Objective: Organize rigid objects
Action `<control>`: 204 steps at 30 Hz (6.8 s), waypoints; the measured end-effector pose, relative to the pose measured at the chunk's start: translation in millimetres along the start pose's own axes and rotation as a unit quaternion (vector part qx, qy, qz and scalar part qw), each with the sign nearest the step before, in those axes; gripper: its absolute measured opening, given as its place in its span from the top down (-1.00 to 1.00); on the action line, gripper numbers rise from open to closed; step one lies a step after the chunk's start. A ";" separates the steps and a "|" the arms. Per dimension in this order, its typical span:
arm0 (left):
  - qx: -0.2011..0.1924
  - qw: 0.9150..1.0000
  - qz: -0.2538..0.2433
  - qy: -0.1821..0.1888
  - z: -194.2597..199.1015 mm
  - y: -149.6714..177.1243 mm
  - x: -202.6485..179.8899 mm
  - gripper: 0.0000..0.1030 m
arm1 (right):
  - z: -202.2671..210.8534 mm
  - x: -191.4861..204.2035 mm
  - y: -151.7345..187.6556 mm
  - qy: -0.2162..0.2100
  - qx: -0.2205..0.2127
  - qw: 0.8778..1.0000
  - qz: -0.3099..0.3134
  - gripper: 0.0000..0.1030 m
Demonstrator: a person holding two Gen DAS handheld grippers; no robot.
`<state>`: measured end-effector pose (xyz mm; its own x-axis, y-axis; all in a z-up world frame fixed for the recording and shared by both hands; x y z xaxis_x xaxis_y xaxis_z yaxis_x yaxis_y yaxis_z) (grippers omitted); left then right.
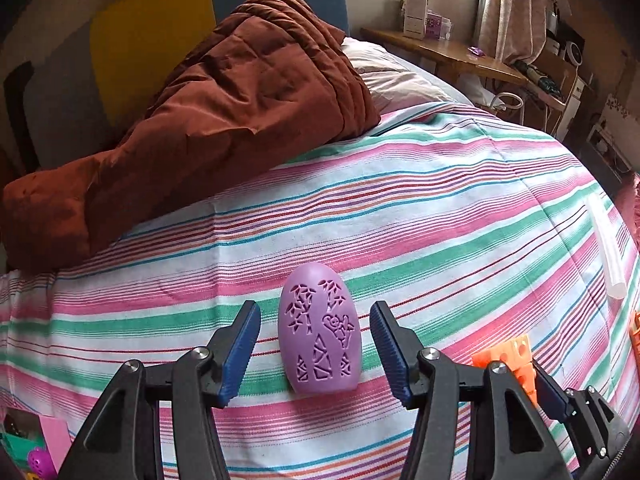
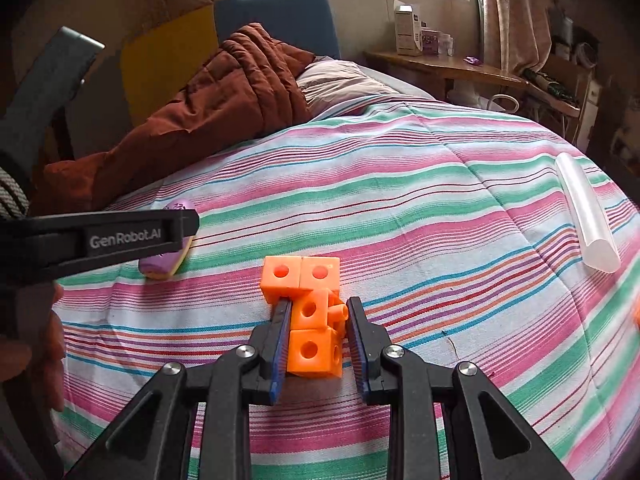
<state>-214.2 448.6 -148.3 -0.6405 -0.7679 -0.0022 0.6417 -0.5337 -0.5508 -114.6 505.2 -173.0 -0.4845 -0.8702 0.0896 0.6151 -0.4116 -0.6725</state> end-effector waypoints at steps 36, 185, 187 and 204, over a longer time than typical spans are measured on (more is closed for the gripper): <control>-0.053 0.994 0.058 0.078 92.1 116.0 -6.7 0.15 | -0.3 3.8 1.0 0.045 -0.001 0.999 0.030 0.47; -0.069 0.943 0.267 -0.187 321.5 301.7 264.9 -0.02 | 204.6 298.2 123.2 -0.137 0.031 0.968 0.207 -0.98; -0.066 0.944 0.266 -0.185 320.7 301.5 263.8 -0.02 | 204.6 298.0 121.7 -0.135 0.029 0.969 0.205 -0.98; -0.064 0.953 0.240 -0.172 315.2 289.9 246.4 -0.02 | 197.5 287.8 111.3 -0.119 0.028 0.976 0.180 -0.99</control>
<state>-53.1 -7.0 -45.5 -0.0962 -0.9952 -0.0180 0.7547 -0.0612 -0.6532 -62.8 155.5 -76.9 -0.0760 -0.9967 0.0274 0.7552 -0.0755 -0.6512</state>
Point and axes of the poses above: each gripper's, at about its wrist camera, not at the fingertips, and z roughly against the way its jaws point, x to its left, y to its underside, the point moved 9 cm from there along -z, roughly the way its jaws point, and after that the axes turned 3 degrees about y, right-handed, at the moved point
